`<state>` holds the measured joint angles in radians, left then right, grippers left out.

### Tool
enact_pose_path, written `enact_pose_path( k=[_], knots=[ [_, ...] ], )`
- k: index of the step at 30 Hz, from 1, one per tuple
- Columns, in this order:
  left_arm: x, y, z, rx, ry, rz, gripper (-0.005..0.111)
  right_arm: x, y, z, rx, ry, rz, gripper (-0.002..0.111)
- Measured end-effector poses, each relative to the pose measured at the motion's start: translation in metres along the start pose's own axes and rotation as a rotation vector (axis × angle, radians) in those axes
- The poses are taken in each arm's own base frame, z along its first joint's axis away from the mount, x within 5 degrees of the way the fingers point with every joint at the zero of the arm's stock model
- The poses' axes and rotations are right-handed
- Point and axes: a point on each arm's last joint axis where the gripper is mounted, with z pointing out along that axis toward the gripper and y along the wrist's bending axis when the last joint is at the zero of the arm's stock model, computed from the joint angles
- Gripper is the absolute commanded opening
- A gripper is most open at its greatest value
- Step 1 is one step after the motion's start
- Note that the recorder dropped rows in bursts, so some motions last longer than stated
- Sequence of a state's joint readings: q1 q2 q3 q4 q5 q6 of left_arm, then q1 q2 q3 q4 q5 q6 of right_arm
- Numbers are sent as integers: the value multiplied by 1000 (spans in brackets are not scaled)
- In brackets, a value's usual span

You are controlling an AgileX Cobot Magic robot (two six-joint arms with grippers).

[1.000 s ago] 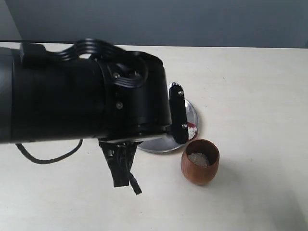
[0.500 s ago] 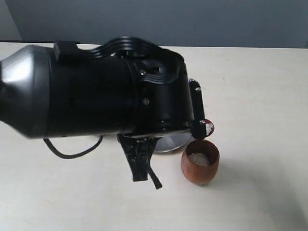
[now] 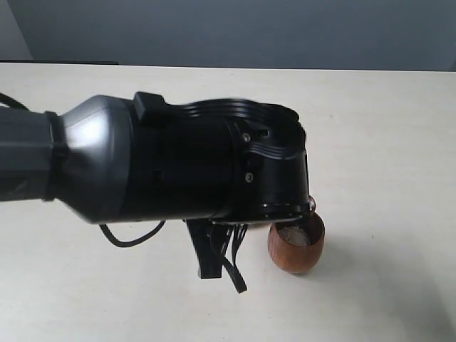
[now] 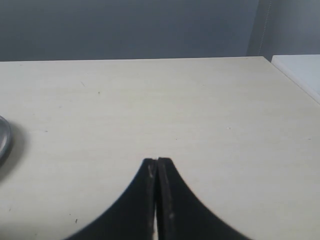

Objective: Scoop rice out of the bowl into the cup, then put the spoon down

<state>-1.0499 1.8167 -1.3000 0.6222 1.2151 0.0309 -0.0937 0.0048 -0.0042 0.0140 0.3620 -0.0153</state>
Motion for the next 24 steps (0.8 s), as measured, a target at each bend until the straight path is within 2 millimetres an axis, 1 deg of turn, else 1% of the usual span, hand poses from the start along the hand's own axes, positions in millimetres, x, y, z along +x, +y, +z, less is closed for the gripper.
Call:
enact_pose_path(
  k=[6, 13, 16, 19, 24],
  knots=[
    [-1, 0, -1, -21, -3, 14, 0, 0, 0, 0, 0, 0, 0, 0],
    [-7, -7, -11, -94, -28, 59, 0, 0, 0, 0, 0, 0, 0, 0],
    [-10, -9, -9, -123, -24, 79, 0, 0, 0, 0, 0, 0, 0, 0],
    [-14, -11, -3, -137, -7, 94, 0, 0, 0, 0, 0, 0, 0, 0],
    [-16, -10, 0, -177, -1, 90, 0, 0, 0, 0, 0, 0, 0, 0]
  ],
)
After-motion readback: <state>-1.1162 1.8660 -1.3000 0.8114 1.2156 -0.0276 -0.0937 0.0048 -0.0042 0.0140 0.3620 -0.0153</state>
